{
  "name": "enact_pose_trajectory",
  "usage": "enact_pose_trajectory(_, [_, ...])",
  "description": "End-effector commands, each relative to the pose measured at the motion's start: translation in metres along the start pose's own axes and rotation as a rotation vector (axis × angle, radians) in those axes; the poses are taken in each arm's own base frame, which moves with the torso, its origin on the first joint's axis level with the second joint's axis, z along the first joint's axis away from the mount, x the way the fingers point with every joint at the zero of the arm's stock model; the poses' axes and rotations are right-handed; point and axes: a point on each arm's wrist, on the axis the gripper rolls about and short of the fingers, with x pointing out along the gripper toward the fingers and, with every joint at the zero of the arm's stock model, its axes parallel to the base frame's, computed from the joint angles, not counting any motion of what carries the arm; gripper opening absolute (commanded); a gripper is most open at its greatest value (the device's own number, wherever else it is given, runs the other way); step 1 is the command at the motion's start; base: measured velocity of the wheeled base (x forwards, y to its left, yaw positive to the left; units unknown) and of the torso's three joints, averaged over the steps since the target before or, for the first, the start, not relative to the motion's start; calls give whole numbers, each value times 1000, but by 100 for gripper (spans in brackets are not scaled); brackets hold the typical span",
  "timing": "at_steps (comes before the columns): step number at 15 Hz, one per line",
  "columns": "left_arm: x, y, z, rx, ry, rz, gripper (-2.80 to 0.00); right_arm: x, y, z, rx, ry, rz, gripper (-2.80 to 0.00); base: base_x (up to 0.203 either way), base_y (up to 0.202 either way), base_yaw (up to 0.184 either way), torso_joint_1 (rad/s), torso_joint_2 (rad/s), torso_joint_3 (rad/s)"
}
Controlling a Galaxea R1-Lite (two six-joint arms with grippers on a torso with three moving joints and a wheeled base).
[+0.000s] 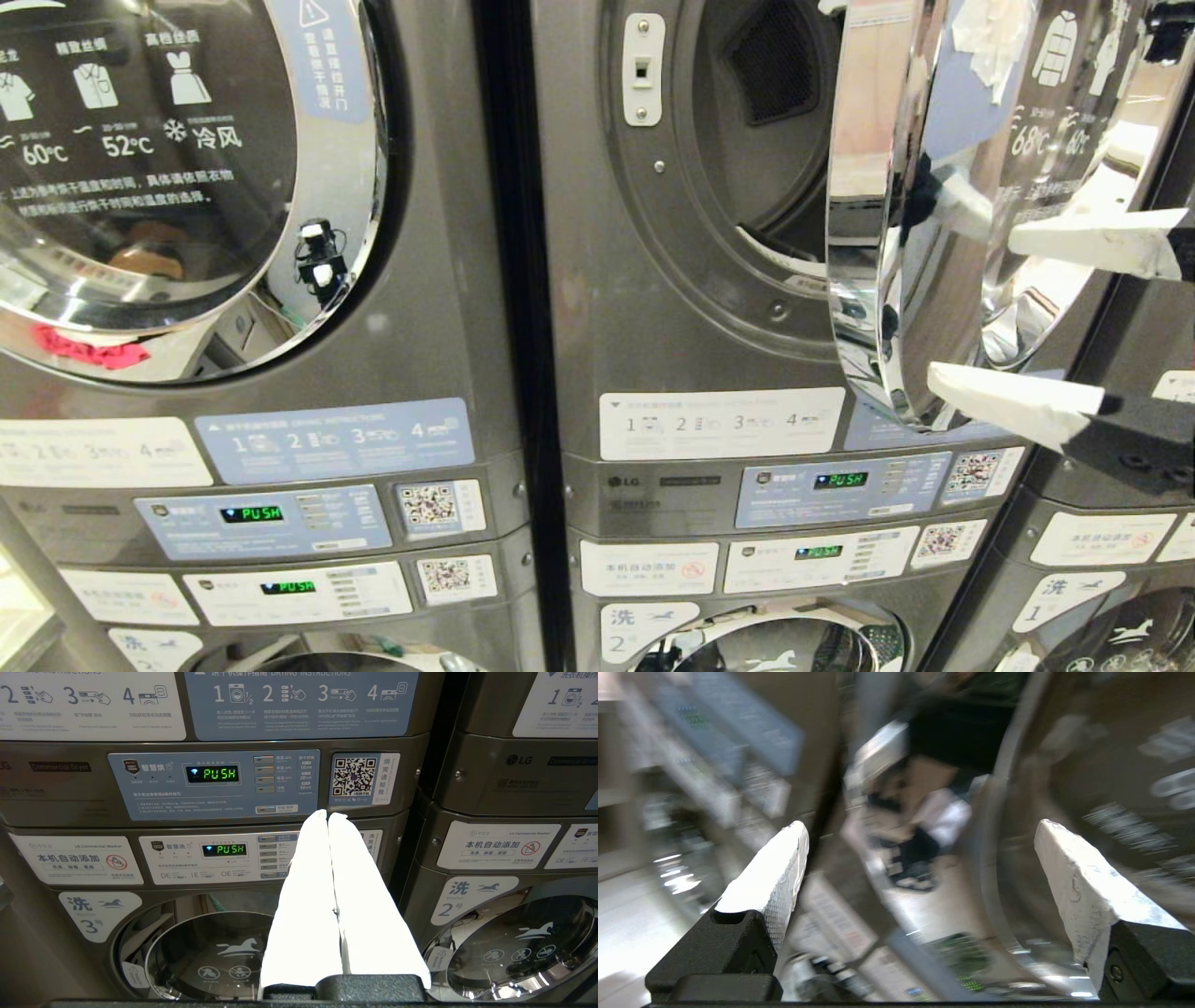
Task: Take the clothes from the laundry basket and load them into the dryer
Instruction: Open the dryer
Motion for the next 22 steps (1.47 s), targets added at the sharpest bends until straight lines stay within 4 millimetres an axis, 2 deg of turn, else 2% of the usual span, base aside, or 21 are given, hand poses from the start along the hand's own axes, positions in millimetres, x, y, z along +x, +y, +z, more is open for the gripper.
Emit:
enact_pose_trajectory(1, [0,0,0,-1,1,1,-280,8,-1,2,-45,8,-74,0,0,0,0,0,0,0])
enact_pose_trajectory(5, [0,0,0,-1,1,1,-280,9,-3,4,-59,16,-156,0,0,0,0,0,0,0])
enact_pose_trajectory(7, [0,0,0,-1,1,1,-280,9,6,7,-62,-4,-101,0,0,0,0,0,0,0])
enact_pose_trajectory(10, [0,0,0,0,1,1,-280,19,24,9,-74,-5,-19,0,0,0,0,0,0,0])
enact_pose_trajectory(17, [0,0,0,1,1,1,-280,43,36,19,-130,-52,-154,0,0,0,0,0,0,0])
enact_pose_trajectory(22, [0,0,0,0,1,1,-280,46,39,21,-182,-42,-229,0,0,0,0,0,0,0])
